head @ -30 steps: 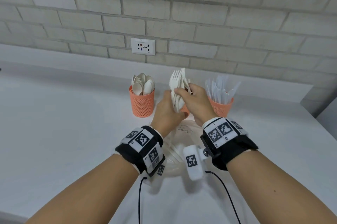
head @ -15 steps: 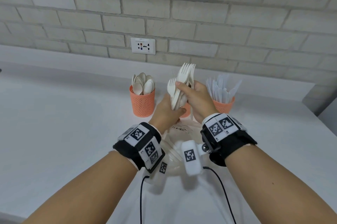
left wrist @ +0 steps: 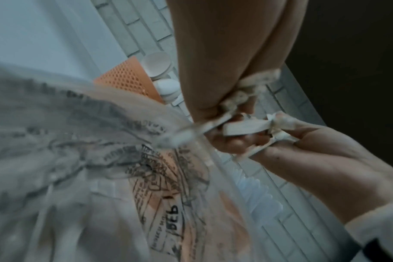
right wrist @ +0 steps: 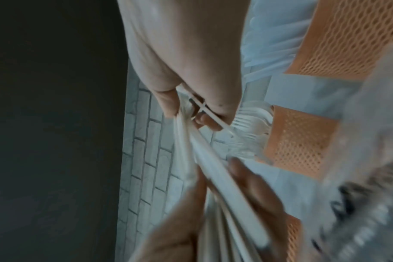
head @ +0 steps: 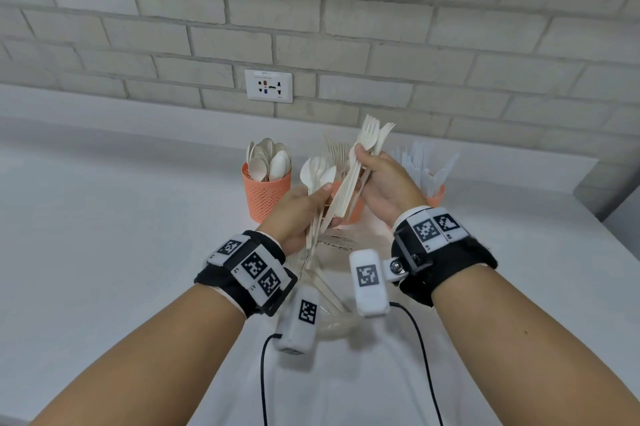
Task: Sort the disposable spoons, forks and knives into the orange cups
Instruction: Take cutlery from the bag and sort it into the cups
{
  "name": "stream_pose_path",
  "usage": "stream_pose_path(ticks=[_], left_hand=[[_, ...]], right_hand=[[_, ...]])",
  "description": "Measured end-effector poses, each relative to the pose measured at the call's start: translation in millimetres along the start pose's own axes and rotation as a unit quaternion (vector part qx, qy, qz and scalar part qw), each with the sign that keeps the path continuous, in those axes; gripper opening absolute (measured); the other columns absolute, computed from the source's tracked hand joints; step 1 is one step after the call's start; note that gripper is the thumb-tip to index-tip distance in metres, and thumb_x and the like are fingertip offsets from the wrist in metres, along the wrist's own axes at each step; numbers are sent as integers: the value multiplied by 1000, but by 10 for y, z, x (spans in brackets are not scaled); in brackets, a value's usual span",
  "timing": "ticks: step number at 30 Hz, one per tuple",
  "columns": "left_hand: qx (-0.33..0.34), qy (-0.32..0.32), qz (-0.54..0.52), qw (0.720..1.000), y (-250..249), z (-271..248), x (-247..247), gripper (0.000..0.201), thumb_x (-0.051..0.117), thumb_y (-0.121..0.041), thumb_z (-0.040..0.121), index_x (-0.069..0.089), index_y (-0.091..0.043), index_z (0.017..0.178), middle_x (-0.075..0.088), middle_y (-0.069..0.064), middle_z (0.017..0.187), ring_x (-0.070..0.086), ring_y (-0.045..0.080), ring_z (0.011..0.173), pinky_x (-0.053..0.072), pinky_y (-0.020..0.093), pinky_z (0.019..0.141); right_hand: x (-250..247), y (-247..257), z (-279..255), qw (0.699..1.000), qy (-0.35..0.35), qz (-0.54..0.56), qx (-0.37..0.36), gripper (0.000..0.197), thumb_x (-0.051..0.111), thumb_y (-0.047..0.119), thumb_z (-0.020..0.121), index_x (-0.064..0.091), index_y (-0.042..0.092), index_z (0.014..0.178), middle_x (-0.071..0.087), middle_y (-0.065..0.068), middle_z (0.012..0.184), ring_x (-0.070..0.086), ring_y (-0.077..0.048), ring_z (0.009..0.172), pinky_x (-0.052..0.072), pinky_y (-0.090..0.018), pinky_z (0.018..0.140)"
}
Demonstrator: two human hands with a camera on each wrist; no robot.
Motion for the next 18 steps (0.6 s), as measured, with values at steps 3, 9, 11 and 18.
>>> stream_pose_path(ticks=[3,9,11,18], left_hand=[[7,-80,-30,996,0,86,-180,14,45,-14,98,45,-7,86,49,4,72,56,12,56,56,23,54],[42,-80,-9,996,-170,141,-300,13,53,-13,94,40,-10,96,36,-1,63,36,5,41,40,18,42],[38,-69,-17,997,-198,156,-296,10,50,-14,96,41,-10,97,40,0,64,39,7,41,41,21,43],[33,-49,-3,998,-206,202,-315,14,44,-21,99,43,-12,89,49,1,60,44,13,46,45,26,50]], right_hand=[[-110,233,57,997,-49,23,-46,12,40,16,100,49,13,93,58,-5,79,57,-17,74,51,-35,77],[-146,767,214,957,-122,-148,-220,15,39,8,98,42,18,109,47,3,72,49,-8,62,48,-24,67],[-118,809,291,942,-137,-172,-252,18,39,5,97,42,16,111,46,4,74,48,-7,64,48,-22,71],[-108,297,602,943,-130,-221,-213,31,46,1,94,42,7,124,58,-1,95,60,-9,78,52,-21,75]])
Point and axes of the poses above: each hand's wrist, its own z-axis towards the middle knuckle, its own x-axis out of the palm, y = z × x, the point moved 8 cm from there along z, towards the middle knuckle
